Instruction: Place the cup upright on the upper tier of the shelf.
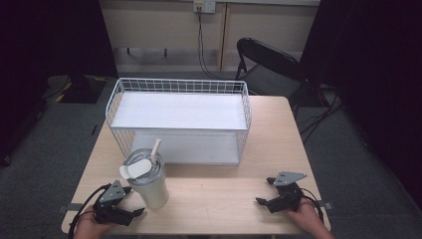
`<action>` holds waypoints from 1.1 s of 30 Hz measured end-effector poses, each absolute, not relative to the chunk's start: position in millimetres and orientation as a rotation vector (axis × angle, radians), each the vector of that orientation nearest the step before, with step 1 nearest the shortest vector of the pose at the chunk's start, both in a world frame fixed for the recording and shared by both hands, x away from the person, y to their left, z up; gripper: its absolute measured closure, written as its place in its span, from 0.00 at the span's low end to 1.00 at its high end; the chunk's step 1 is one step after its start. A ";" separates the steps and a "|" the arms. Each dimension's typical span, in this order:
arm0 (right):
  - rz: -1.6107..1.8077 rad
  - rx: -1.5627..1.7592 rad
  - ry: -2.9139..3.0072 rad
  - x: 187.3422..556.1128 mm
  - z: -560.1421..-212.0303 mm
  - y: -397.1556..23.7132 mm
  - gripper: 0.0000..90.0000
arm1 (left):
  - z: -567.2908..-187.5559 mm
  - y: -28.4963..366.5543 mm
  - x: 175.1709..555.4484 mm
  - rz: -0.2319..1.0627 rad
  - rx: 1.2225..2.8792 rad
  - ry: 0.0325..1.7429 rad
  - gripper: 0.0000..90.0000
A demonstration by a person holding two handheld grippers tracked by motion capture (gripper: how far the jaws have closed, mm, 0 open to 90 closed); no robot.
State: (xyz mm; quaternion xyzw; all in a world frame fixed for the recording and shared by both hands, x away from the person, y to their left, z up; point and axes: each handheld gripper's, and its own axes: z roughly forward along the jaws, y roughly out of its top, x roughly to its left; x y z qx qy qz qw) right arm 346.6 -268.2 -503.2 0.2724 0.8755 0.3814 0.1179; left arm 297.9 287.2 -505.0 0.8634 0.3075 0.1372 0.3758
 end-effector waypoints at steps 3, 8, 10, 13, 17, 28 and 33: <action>1.116 0.797 2.561 346.6 -503.2 -268.2 0.14 | -505.1 286.7 298.6 0.354 2.211 0.801 0.08; 1.117 0.797 2.561 346.7 -503.2 -268.2 0.14 | -505.3 285.5 298.8 0.354 2.195 0.837 0.07; 1.116 0.797 2.561 346.7 -503.2 -268.2 0.14 | -504.2 285.8 298.0 0.363 2.199 0.810 0.12; 1.119 0.798 2.561 346.8 -503.3 -268.2 0.14 | -501.4 284.5 295.8 0.355 2.188 0.795 0.17; 1.119 0.798 2.561 346.8 -503.3 -268.2 0.14 | -493.6 285.8 294.0 0.319 2.131 0.792 0.17; 1.117 0.797 2.561 346.8 -503.2 -268.2 0.14 | -475.0 285.3 289.8 0.295 2.066 0.763 0.18; 1.116 0.796 2.562 346.8 -503.2 -268.2 0.14 | -466.7 283.2 288.4 0.306 2.053 0.741 0.18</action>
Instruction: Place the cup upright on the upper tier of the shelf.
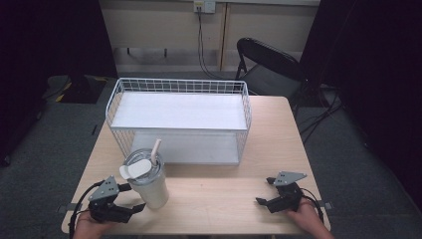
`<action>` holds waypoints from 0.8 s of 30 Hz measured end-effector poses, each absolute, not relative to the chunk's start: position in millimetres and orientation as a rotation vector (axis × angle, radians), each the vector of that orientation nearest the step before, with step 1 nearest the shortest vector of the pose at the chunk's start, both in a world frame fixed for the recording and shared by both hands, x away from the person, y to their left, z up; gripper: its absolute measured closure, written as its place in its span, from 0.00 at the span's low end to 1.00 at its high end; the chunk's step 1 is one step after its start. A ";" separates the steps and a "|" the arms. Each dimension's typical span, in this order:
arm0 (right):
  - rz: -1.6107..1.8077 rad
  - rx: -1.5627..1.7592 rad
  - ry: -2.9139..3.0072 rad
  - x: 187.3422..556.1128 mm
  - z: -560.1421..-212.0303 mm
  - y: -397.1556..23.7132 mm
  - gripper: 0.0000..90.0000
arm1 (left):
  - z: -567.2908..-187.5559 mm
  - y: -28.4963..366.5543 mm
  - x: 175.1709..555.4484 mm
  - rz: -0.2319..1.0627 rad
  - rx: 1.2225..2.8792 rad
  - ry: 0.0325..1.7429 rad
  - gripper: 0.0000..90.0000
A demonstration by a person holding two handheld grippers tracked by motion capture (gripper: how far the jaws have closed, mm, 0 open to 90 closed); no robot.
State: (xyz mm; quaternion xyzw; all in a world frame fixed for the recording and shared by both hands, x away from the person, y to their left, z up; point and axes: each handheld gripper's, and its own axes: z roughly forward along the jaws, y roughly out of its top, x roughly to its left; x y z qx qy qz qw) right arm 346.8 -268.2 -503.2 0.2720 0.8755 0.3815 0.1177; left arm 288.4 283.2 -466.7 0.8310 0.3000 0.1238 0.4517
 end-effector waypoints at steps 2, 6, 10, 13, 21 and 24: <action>1.116 0.796 2.562 346.8 -503.2 -268.2 0.14 | -464.9 283.1 288.1 0.302 2.037 0.745 0.18; 1.116 0.796 2.562 346.8 -503.2 -268.2 0.14 | -462.1 283.4 288.2 0.306 2.025 0.740 0.18; 1.117 0.796 2.562 346.8 -503.2 -268.2 0.14 | -459.3 281.8 288.1 0.305 2.011 0.736 0.18; 1.116 0.796 2.562 346.8 -503.2 -268.1 0.14 | -457.3 281.5 288.1 0.304 1.999 0.732 0.18; 1.116 0.796 2.561 346.8 -503.2 -268.1 0.14 | -451.6 280.6 288.3 0.311 1.976 0.715 0.18; 1.116 0.796 2.561 346.8 -503.2 -268.1 0.14 | -450.2 279.6 289.4 0.313 1.967 0.708 0.18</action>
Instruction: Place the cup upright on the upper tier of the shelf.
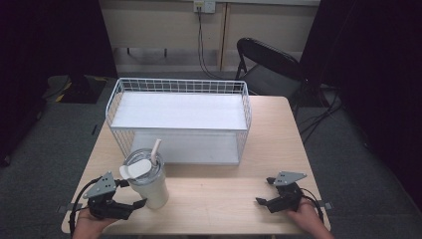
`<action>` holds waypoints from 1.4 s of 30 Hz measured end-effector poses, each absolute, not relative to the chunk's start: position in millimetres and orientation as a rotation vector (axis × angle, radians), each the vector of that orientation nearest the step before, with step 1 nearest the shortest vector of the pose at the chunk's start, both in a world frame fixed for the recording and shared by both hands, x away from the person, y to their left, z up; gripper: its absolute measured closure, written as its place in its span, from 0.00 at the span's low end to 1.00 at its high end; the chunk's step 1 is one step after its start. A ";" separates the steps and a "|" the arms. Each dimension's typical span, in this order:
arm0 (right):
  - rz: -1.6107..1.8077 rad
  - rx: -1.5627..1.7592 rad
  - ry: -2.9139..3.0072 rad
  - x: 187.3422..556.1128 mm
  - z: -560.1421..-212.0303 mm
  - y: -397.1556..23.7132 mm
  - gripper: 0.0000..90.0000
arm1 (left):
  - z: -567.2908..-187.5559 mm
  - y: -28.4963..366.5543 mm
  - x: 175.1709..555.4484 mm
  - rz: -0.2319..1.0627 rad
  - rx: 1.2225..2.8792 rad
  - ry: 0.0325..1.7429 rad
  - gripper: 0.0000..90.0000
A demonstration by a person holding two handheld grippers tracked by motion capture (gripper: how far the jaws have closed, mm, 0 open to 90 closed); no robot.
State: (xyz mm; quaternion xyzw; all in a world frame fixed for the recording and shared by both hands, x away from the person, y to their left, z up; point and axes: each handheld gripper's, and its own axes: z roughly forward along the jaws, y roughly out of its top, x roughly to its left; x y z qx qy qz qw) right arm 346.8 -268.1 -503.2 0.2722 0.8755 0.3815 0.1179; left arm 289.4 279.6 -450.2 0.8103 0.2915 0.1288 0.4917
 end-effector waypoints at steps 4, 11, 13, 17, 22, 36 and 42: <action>1.116 0.796 2.562 346.8 -503.2 -268.1 0.14 | -449.6 276.9 290.0 0.313 1.957 0.695 0.18; 1.116 0.796 2.562 346.7 -503.2 -268.1 0.14 | -446.5 275.3 291.1 0.309 1.902 0.685 0.17; 1.116 0.796 2.562 346.8 -503.2 -268.1 0.14 | -446.3 273.1 291.8 0.307 1.894 0.678 0.18; 1.116 0.796 2.562 346.8 -503.2 -268.1 0.14 | -447.8 269.9 293.3 0.321 1.890 0.668 0.16; 1.116 0.796 2.562 346.8 -503.2 -268.1 0.14 | -449.3 267.4 295.2 0.332 1.885 0.657 0.14; 1.116 0.796 2.562 346.7 -503.2 -268.1 0.14 | -452.4 254.4 304.4 0.347 1.863 0.652 0.08; 1.116 0.796 2.562 346.8 -503.2 -268.1 0.14 | -454.7 253.4 305.0 0.345 1.837 0.652 0.08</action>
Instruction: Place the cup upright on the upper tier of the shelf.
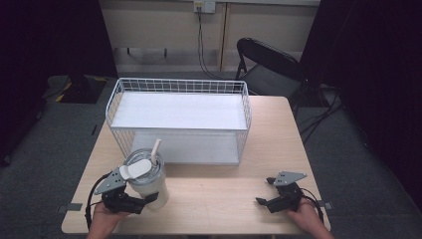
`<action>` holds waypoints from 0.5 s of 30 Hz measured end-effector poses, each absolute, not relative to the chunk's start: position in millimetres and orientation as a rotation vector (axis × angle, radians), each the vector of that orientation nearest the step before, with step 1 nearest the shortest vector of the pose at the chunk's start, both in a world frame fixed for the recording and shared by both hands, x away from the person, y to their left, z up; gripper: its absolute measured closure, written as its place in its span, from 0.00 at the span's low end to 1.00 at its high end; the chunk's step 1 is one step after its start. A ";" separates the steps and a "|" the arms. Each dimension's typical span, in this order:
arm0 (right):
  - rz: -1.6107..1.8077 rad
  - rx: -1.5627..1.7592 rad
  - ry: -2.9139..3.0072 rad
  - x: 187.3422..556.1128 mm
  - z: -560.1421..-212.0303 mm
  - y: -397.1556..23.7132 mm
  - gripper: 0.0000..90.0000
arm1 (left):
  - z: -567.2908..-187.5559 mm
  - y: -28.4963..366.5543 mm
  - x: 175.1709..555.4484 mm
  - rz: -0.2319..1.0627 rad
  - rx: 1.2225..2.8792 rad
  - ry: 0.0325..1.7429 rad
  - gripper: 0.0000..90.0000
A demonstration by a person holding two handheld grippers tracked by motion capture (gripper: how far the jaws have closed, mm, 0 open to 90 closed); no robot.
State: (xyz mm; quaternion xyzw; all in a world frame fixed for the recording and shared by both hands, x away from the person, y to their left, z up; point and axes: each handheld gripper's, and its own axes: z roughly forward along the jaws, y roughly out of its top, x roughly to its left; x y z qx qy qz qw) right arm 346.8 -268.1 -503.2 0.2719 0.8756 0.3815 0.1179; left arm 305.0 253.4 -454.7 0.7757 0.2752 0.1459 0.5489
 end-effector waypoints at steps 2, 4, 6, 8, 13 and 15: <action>1.116 0.796 2.561 346.8 -503.2 -268.1 0.14 | -455.4 253.2 305.4 0.349 1.830 0.647 0.08; 1.116 0.796 2.561 346.8 -503.2 -268.1 0.14 | -456.6 253.0 306.4 0.349 1.817 0.639 0.08; 1.116 0.796 2.561 346.7 -503.2 -268.1 0.14 | -457.4 252.7 307.1 0.350 1.805 0.635 0.07; 1.116 0.795 2.562 346.8 -503.2 -268.1 0.14 | -458.3 252.4 308.0 0.343 1.790 0.634 0.07; 1.116 0.796 2.561 346.8 -503.2 -268.1 0.14 | -459.9 251.6 308.8 0.333 1.769 0.630 0.07; 1.116 0.795 2.562 346.8 -503.2 -268.2 0.14 | -460.7 251.6 310.1 0.335 1.758 0.621 0.07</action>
